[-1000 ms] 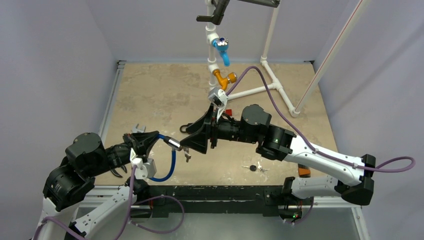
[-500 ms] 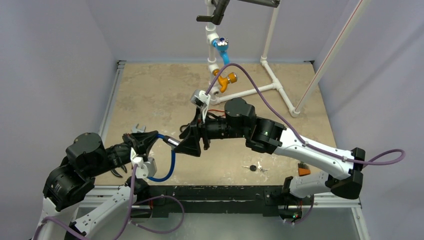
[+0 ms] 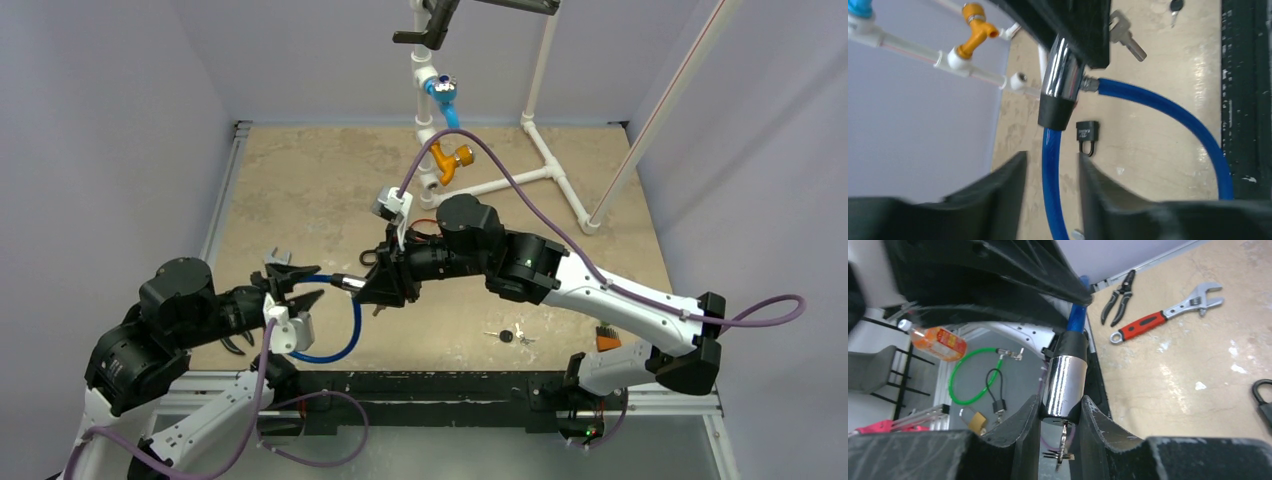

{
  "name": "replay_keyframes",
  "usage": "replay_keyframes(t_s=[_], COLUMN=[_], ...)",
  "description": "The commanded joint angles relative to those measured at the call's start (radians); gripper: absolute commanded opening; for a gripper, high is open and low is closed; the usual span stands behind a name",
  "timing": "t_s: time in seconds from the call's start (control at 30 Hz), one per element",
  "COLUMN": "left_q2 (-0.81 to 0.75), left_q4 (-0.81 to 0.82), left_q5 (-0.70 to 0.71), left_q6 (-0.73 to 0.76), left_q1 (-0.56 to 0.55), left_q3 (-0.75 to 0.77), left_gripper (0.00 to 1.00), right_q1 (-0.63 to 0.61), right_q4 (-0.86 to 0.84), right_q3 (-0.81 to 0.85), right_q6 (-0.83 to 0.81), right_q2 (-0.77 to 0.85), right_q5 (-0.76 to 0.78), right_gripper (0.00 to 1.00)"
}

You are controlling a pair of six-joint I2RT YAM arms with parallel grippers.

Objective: Unlock with the key

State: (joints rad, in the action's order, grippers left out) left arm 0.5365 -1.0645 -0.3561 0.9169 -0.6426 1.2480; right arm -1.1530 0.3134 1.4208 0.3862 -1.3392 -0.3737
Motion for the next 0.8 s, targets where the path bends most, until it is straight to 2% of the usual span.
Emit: replay_keyframes(t_s=[0.0, 0.1, 0.13, 0.17, 0.4, 0.57, 0.67, 0.77], left_q2=[0.053, 0.074, 0.075, 0.077, 0.135, 0.166, 0.194, 0.270], left_q4=[-0.021, -0.034, -0.033, -0.032, -0.035, -0.016, 0.014, 0.014], left_q5=[-0.214, -0.240, -0.241, -0.235, -0.284, -0.335, -0.433, -0.512], left_q6=[-0.188, -0.276, -0.294, -0.307, -0.398, -0.447, -0.461, -0.492], left_q1=[-0.006, -0.005, -0.006, -0.005, -0.003, 0.024, 0.100, 0.155], left_q3=[0.068, 0.049, 0.034, 0.021, -0.013, -0.089, -0.083, -0.027], left_gripper=[0.51, 0.94, 0.99, 1.00, 1.00, 0.99, 0.85, 0.60], right_q1=[0.004, 0.003, 0.003, 0.003, 0.001, -0.007, -0.013, -0.017], right_q4=[-0.007, 0.012, 0.021, 0.032, 0.106, 0.146, 0.170, 0.182], right_q3=[0.054, 0.061, 0.065, 0.070, 0.121, 0.161, 0.176, 0.175], right_q6=[-0.094, -0.119, -0.126, -0.134, -0.175, -0.195, -0.207, -0.211], right_q2=[0.030, 0.039, 0.042, 0.044, 0.045, 0.030, 0.029, 0.029], right_q5=[0.050, 0.032, 0.028, 0.024, 0.009, -0.002, 0.001, 0.003], right_gripper=[0.00, 0.00, 0.00, 0.00, 0.00, 0.00, 0.00, 0.00])
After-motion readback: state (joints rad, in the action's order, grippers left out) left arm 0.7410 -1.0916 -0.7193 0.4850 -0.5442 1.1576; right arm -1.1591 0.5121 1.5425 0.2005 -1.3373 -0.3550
